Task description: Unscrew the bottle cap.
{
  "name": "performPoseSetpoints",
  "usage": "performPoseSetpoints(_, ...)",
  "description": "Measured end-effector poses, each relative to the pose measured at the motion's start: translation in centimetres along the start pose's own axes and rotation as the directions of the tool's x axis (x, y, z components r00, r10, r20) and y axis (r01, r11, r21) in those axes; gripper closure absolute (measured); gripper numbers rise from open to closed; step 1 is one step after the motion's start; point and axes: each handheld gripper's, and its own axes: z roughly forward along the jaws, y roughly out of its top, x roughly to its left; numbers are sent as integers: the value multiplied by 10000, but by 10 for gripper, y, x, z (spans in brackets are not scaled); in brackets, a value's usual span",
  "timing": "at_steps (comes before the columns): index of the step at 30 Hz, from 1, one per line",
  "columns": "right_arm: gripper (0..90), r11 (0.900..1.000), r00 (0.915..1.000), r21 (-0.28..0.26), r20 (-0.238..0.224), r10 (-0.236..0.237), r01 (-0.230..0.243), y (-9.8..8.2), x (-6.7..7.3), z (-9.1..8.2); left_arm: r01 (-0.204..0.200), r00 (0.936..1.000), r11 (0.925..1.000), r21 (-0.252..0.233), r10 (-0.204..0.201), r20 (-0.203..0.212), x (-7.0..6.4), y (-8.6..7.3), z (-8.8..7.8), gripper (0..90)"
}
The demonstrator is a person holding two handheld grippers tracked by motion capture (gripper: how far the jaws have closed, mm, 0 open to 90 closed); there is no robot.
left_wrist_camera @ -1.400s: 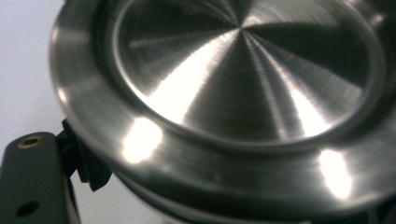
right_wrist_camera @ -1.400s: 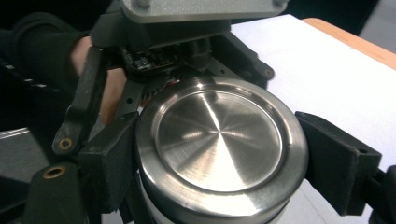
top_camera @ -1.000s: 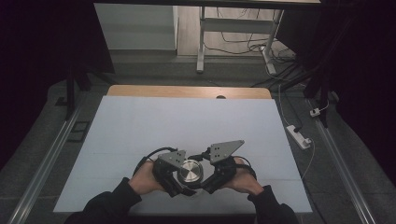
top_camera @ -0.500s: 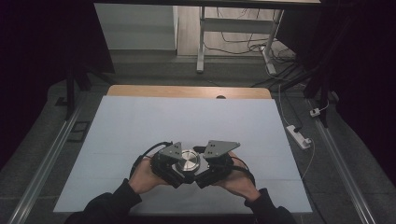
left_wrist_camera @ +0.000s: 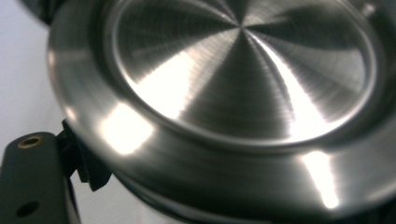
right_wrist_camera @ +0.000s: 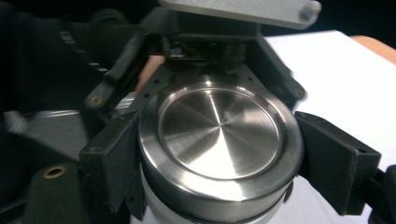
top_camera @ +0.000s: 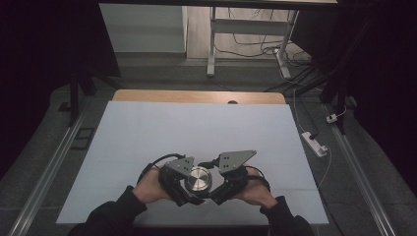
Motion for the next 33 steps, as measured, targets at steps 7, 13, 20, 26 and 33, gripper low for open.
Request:
performPoseSetpoints(7,173,9986,9846,-500,-1730,-244,159,-6,-2,-4,-694,9929,9973,-227,713,951,-5,2,3,152)
performPoseSetpoints(13,19,9901,9904,-314,-219,1364,-1370,2,-12,-14,480,9954,9984,-301,-503,-810,5,-3,-5,151)
performPoseSetpoints(20,14,9786,9670,-15,1536,2034,-2056,1,-12,-5,1326,9760,9907,-297,-1357,-1705,12,-7,-3,151)
performPoseSetpoints(26,67,9878,9686,-184,1943,1551,-1545,3,-2,5,1242,9755,9917,-340,-1283,-1785,8,-4,-2,152)
performPoseSetpoints(33,164,9898,9717,-346,1885,1425,-1385,2,-2,6,933,9817,9954,-231,-959,-1646,4,1,1,152)
